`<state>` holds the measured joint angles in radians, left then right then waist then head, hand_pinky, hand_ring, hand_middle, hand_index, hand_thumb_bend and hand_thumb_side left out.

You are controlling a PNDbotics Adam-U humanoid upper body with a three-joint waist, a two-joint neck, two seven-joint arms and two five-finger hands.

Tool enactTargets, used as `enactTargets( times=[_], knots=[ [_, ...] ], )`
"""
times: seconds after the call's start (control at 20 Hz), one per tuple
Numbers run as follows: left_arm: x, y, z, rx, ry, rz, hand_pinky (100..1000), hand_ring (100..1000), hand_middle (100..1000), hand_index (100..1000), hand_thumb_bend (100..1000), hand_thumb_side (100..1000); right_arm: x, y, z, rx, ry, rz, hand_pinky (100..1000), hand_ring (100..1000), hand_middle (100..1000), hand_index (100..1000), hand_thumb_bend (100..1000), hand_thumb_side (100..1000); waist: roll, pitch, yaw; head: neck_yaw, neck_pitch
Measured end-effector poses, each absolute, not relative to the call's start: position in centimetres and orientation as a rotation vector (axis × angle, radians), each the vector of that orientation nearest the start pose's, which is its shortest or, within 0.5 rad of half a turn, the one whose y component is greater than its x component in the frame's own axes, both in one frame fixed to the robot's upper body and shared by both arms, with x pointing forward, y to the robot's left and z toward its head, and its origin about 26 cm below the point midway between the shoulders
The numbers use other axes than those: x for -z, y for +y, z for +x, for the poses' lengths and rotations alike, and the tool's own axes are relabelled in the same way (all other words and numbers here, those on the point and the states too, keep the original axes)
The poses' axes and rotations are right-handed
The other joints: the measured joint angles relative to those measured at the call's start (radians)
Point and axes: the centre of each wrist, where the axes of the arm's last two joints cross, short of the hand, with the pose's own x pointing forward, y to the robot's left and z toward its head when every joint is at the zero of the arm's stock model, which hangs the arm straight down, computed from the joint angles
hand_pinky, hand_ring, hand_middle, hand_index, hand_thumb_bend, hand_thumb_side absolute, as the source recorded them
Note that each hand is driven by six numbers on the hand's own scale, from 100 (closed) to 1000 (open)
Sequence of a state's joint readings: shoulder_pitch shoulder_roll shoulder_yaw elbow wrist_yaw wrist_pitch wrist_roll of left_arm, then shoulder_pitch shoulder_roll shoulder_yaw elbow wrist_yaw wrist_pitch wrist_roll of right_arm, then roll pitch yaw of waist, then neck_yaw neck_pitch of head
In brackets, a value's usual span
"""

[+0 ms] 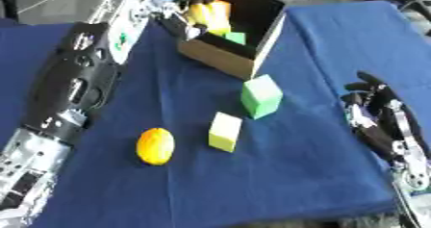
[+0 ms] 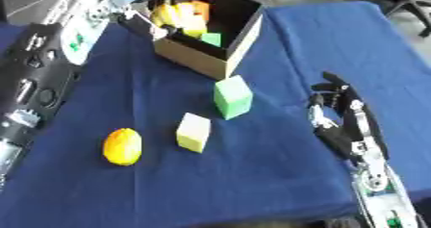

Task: Pick up objects on the table and place them in the box.

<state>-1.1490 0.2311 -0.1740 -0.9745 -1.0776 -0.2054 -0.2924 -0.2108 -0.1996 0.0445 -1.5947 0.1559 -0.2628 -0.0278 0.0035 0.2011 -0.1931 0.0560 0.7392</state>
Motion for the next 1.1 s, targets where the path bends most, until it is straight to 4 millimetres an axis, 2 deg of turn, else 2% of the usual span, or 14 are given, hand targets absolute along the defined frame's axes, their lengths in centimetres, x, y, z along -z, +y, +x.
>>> enactTargets(
  times=[0.25,0.3,0.35,0.4,0.45,0.5,0.6,0.75,0.85,0.95,1.1],
  knots=[
    [-24.7,12.6,48.9,1.428,-1.791,1.152,675,516,490,729,331,100,-6.1,-25.3,32.8,-0.389,-2.045,-0.183,726,668,694,898,100,328,0.0,0.0,-0.018,0.015,0.0],
    [-24.2,12.2,49.0,1.388,-1.799,1.182,706,571,547,778,361,100,-6.1,-25.3,32.9,-0.39,-2.048,-0.178,726,668,693,898,100,327,0.0,0.0,-0.022,0.019,-0.001],
    [-23.6,11.9,49.2,1.353,-1.802,1.209,718,599,578,804,381,129,-6.2,-25.2,32.9,-0.392,-2.049,-0.174,726,668,693,898,100,326,0.0,0.0,-0.024,0.022,-0.001],
    [-23.0,11.6,49.3,1.327,-1.8,1.237,755,668,660,863,464,299,-6.1,-25.1,32.9,-0.394,-2.049,-0.169,726,668,693,898,100,326,0.0,0.0,-0.025,0.023,-0.001],
    [-22.5,11.4,49.4,1.312,-1.794,1.266,770,697,702,885,522,411,-6.1,-25.1,32.9,-0.396,-2.048,-0.165,726,668,693,897,100,326,0.0,0.0,-0.026,0.025,-0.001],
    [-22.1,11.3,49.4,1.303,-1.783,1.291,800,760,783,915,531,497,-6.1,-25.1,32.9,-0.397,-2.048,-0.164,726,667,693,896,100,327,0.0,0.0,-0.027,0.025,-0.001],
    [-21.4,11.2,49.6,1.306,-1.755,1.334,829,807,855,953,547,532,-6.1,-25.1,32.9,-0.397,-2.047,-0.163,726,666,691,892,100,326,0.0,0.0,-0.028,0.026,-0.002],
    [-21.0,11.2,49.7,1.319,-1.729,1.36,837,823,877,964,566,534,-6.1,-25.1,32.9,-0.397,-2.046,-0.163,726,667,691,892,100,326,0.0,0.0,-0.028,0.024,-0.003],
    [-21.2,11.2,49.6,1.321,-1.739,1.356,820,796,839,948,516,434,-6.1,-25.1,32.9,-0.397,-2.046,-0.163,726,667,691,893,100,323,0.0,0.0,-0.026,0.022,-0.005],
    [-21.8,11.3,49.5,1.308,-1.785,1.324,803,746,764,907,374,290,-6.1,-25.1,32.9,-0.396,-2.046,-0.163,727,667,691,893,100,320,0.0,0.0,-0.02,0.017,-0.005],
    [-23.6,12.4,49.2,1.325,-1.891,1.188,798,704,705,878,211,329,-6.1,-25.2,32.9,-0.393,-2.045,-0.166,727,666,691,893,100,321,0.0,0.0,-0.01,0.006,-0.005]
  ],
)
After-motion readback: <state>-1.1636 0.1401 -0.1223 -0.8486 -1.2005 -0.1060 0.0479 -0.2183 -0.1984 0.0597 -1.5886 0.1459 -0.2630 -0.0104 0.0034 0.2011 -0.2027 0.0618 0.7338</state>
